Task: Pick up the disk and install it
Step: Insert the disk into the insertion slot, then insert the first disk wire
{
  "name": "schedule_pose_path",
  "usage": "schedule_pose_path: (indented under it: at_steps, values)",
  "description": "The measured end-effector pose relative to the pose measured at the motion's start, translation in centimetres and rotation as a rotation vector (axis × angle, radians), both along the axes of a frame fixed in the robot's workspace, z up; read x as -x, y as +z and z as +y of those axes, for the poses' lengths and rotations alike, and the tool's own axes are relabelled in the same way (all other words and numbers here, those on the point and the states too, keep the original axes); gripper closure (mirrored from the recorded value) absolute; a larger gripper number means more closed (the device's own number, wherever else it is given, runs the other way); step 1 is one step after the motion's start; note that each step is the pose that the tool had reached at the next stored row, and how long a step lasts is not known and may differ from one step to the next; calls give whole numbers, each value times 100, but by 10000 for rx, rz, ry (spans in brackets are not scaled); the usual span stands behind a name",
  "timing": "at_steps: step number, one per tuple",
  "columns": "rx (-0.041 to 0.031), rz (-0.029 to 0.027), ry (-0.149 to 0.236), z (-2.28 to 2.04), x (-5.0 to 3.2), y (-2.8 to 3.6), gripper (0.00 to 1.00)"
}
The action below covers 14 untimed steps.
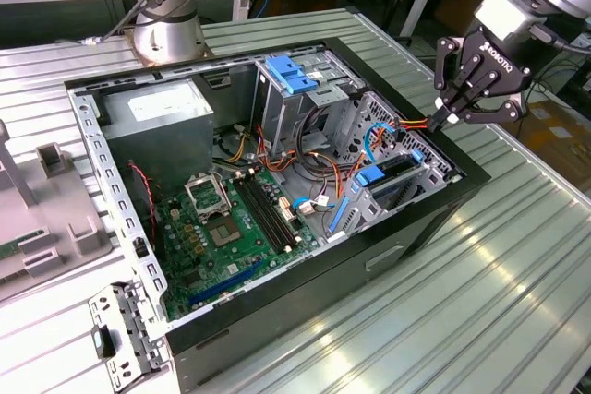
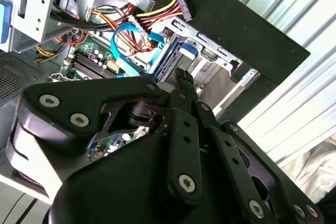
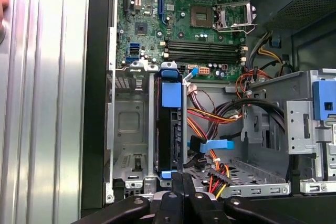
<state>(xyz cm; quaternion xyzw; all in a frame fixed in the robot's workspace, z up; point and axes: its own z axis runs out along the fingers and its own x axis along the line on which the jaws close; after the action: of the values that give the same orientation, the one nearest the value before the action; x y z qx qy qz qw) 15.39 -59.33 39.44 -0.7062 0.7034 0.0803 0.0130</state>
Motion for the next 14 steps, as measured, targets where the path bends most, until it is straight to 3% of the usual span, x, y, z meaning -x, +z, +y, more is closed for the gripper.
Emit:
schedule_pose_path:
  at_steps: [3,4,5,10,14]
  values:
    - [1,-336,0,0,0,-3,89]
    - [0,-483,1,0,0,-5,89]
    - [-1,-593,0,0,0,-7,89]
    - [1,-652,0,0,0,-6,89]
    - [-7,-651,247,0,1,-5,89]
